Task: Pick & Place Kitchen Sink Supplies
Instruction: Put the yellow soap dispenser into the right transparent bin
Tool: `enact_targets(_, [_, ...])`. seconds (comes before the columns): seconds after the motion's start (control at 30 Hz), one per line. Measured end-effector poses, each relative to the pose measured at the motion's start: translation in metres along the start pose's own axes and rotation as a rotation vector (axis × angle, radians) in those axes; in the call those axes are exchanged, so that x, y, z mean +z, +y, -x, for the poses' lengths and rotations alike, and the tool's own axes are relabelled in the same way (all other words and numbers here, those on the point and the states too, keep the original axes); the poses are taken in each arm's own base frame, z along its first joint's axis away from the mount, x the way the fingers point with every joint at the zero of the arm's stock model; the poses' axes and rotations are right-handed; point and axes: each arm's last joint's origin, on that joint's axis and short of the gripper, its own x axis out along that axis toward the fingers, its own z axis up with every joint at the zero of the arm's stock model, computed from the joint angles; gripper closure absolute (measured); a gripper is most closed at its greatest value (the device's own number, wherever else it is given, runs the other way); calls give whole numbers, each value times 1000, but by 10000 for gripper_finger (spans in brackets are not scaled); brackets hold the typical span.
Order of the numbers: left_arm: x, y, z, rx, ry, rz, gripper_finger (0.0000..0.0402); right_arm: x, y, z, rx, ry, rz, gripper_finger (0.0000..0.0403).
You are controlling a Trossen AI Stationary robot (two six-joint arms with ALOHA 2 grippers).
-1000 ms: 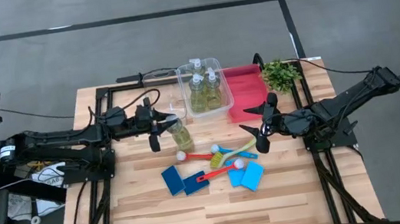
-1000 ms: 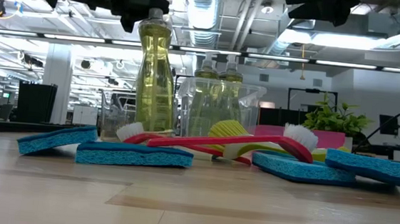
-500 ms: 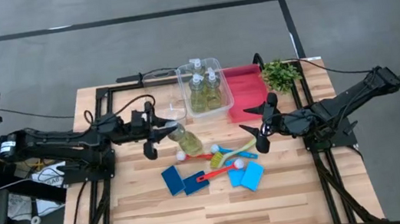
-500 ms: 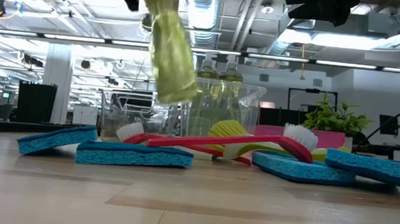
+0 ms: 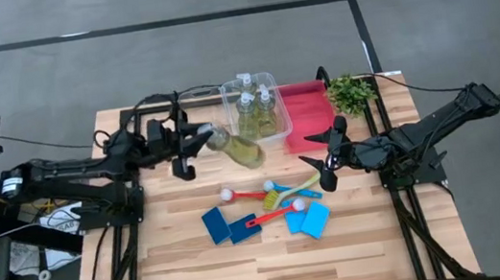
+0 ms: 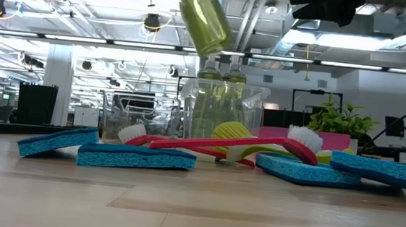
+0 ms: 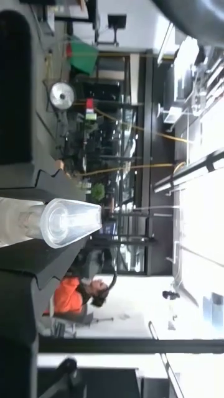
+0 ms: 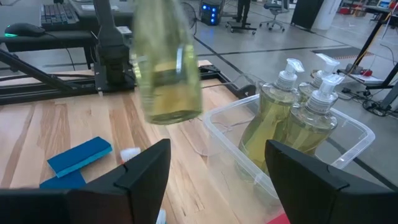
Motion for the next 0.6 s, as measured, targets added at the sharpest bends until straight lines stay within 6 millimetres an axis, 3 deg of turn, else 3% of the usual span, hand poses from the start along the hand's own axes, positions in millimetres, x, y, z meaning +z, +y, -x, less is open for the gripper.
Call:
enact_targets(0.33, [-14, 26, -44, 88, 51, -53, 318, 0, 0, 0, 0, 0, 25, 148])
enact_targets(0.6, [-16, 45, -50, 147, 55, -80, 317, 0, 0, 0, 1, 2, 27, 148])
